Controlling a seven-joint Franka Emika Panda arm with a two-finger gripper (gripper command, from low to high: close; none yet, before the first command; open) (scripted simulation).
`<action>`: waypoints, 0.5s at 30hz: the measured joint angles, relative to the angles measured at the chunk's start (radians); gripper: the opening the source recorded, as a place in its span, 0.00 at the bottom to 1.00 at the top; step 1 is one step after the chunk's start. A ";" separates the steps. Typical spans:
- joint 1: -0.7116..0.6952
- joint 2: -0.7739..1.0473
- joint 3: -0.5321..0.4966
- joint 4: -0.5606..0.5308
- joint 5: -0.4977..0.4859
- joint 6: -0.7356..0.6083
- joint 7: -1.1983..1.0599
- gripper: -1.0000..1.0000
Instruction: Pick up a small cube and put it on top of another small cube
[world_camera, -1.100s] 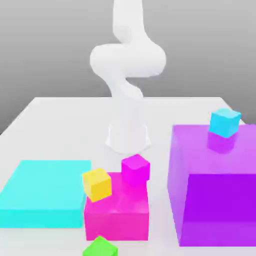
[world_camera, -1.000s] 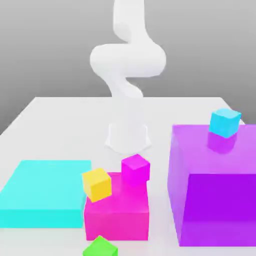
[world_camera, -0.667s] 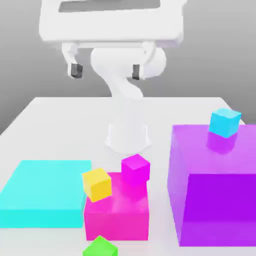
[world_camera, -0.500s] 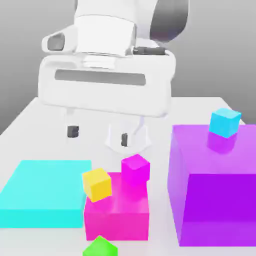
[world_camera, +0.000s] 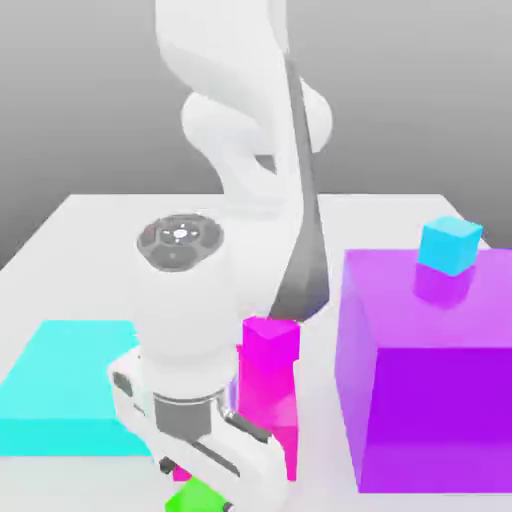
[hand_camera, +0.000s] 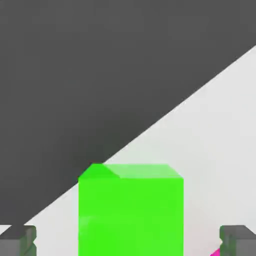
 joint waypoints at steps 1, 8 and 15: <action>0.000 0.000 0.000 0.000 0.000 0.000 0.000 0.00; -0.003 -0.022 0.003 -0.004 0.002 -0.017 -0.001 0.00; 0.001 -0.262 0.023 -0.093 0.010 -0.170 -0.016 0.00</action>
